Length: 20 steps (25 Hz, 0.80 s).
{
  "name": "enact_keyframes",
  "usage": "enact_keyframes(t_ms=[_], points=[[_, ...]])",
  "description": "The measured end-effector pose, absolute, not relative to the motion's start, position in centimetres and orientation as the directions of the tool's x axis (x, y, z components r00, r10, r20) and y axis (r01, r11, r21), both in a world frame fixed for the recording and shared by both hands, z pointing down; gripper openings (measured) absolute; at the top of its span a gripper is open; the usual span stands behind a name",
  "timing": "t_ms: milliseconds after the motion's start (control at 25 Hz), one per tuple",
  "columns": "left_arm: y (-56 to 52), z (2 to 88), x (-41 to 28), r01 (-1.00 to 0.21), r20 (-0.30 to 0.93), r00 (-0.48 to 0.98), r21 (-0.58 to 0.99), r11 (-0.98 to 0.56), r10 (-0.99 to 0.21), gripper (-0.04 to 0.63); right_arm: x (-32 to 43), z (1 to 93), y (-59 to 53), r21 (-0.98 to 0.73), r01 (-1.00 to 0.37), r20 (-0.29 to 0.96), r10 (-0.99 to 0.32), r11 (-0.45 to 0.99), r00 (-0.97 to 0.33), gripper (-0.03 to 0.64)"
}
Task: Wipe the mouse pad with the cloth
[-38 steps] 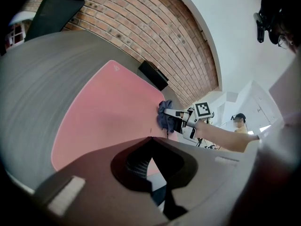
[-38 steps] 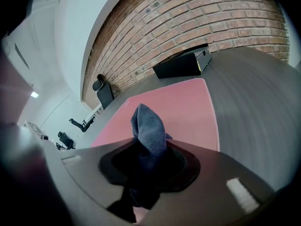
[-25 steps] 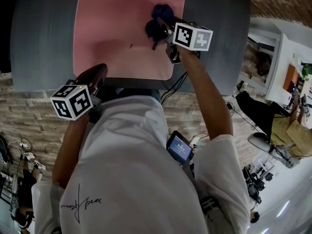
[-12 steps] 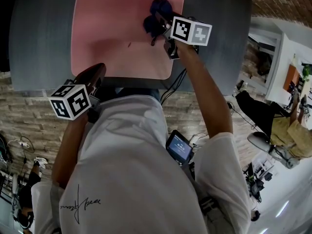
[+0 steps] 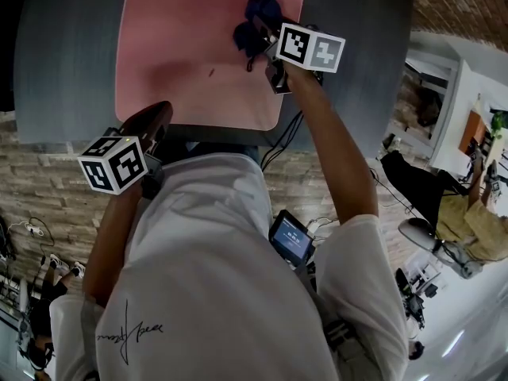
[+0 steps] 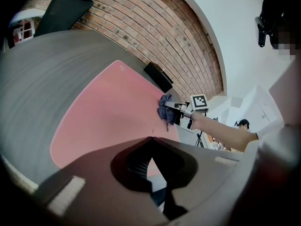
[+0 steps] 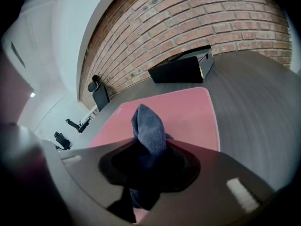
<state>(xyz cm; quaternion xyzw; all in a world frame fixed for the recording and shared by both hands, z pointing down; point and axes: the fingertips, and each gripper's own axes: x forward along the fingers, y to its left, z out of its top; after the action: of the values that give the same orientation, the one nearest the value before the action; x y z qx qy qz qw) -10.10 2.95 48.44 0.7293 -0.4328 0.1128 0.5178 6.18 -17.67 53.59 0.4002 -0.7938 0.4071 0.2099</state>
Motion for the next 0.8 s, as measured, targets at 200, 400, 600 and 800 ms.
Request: enact_keyframes(t_ms=[200, 400, 600, 800], points=[[3.1, 48.6, -10.4, -0.750, 0.613, 0.588, 0.658, -0.070, -0.527, 0.011, 6.1, 53.8, -18.3, -0.468, -0.812, 0.661, -0.471, 0.348, -0.584, 0.110], [3.1, 48.7, -10.8, -0.750, 0.615, 0.581, 0.659, -0.057, -0.533, 0.012, 5.6, 53.6, -18.9, -0.468, -0.814, 0.661, -0.475, 0.345, -0.581, 0.110], [3.2, 48.9, -11.1, -0.749, 0.616, 0.574, 0.661, -0.042, -0.540, 0.011, 4.8, 53.7, -19.4, -0.459, -0.813, 0.661, -0.475, 0.357, -0.582, 0.110], [3.2, 48.7, -11.8, -0.750, 0.617, 0.567, 0.661, -0.033, -0.546, 0.012, 3.5, 53.5, -19.8, -0.458, -0.809, 0.658, -0.470, 0.369, -0.588, 0.110]])
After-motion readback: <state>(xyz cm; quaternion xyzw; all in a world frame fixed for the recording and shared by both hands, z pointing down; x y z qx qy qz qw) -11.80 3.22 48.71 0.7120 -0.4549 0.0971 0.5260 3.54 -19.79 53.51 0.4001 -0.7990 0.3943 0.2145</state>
